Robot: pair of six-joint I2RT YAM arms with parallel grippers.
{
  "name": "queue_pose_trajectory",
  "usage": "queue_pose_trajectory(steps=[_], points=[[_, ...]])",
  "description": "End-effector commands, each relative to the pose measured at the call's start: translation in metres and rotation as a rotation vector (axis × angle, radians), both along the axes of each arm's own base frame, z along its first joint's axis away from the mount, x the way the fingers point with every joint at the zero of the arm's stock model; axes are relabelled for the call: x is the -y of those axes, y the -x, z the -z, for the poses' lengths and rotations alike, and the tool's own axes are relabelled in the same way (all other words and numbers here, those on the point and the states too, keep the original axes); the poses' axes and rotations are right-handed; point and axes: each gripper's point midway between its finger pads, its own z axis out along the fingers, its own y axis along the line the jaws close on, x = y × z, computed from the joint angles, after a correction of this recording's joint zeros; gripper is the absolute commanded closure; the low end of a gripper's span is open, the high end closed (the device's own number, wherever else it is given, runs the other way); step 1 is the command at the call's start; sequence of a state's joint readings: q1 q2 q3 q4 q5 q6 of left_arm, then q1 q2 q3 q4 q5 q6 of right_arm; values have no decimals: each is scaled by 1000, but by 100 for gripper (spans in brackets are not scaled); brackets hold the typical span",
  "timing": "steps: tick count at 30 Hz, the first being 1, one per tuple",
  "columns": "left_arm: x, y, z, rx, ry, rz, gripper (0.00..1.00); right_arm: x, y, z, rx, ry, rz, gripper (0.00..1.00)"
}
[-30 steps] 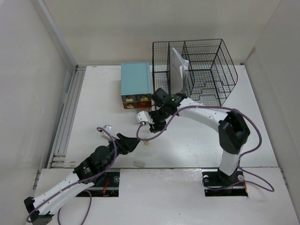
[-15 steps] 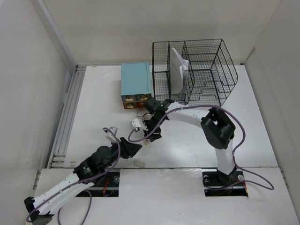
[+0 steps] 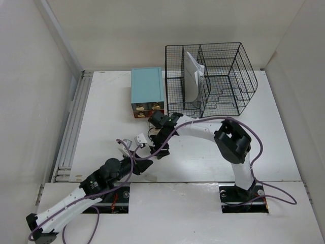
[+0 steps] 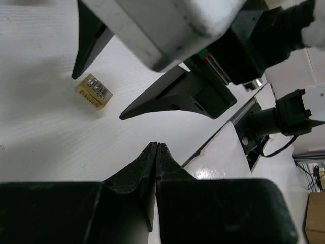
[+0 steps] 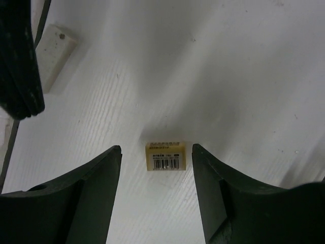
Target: Organize the desk
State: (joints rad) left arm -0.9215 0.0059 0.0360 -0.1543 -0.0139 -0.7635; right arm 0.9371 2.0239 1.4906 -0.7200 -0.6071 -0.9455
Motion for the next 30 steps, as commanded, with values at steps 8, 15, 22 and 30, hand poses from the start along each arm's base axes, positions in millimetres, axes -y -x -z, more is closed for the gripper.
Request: queue_pose_trajectory(steps=[8, 15, 22, 30], points=[[4, 14, -82, 231, 223, 91, 100, -15, -17, 8, 80, -6, 102, 38], [6, 21, -86, 265, 211, 143, 100, -9, -19, 14, 94, 20, 124, 38], [7, 26, -94, 295, 219, 173, 100, 3, -17, 26, 105, 66, 117, 38], [7, 26, -96, 309, 220, 173, 100, 8, -14, 36, 144, 99, 107, 38]])
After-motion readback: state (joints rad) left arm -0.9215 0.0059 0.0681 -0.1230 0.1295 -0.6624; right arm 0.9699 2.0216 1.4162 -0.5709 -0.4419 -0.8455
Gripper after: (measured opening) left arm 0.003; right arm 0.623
